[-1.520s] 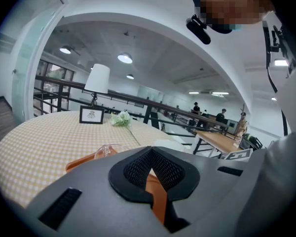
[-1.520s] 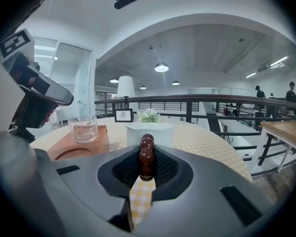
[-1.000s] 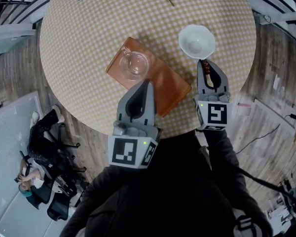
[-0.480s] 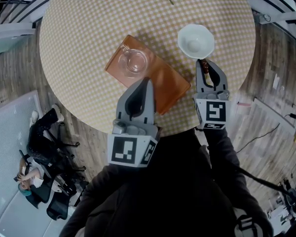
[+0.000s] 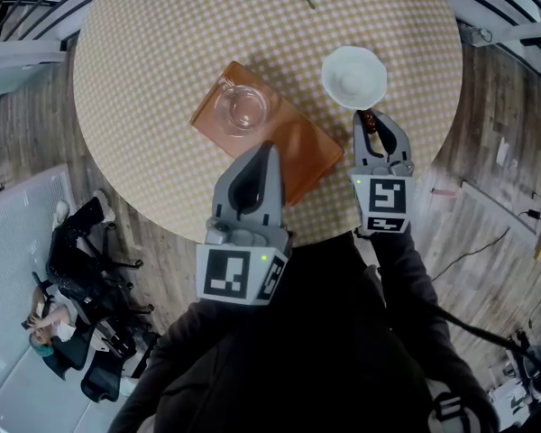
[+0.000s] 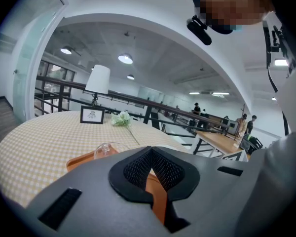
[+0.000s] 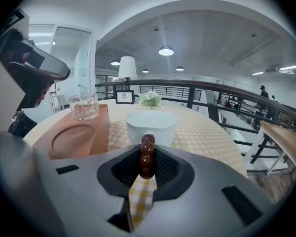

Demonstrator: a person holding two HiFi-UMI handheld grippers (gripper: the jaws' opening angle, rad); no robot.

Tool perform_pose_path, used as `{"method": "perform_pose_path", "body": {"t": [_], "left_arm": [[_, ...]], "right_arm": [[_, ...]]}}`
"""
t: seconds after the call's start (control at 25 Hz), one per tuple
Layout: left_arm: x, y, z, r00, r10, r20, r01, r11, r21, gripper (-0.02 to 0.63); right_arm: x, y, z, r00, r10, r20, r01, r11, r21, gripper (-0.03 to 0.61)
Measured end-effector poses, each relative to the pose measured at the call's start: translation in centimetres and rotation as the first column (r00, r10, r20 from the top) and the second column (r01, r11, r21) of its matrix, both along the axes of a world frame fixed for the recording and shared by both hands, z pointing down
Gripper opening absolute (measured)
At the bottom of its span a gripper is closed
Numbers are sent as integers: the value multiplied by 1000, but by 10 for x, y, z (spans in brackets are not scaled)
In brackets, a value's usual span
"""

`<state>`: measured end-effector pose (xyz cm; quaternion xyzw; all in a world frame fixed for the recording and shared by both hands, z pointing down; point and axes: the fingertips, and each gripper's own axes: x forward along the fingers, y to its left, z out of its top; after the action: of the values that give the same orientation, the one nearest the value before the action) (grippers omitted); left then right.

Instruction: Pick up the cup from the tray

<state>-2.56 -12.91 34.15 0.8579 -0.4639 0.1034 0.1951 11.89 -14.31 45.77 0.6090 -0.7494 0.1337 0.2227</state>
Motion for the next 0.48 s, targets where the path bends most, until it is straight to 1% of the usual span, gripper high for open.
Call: {"method": "perform_pose_path", "body": {"t": [0.32,0.48], "left_arm": [[-1,10,-3,1000,-16,-1,16,1000,9,6],[0,16,-4,1000,-23,-1,23,1000,12,6]], "right_arm": [[3,8,15,1000,-3,2,3,999,-54,38],[5,8,16,1000,-7,6,7,998,-55,40]]}}
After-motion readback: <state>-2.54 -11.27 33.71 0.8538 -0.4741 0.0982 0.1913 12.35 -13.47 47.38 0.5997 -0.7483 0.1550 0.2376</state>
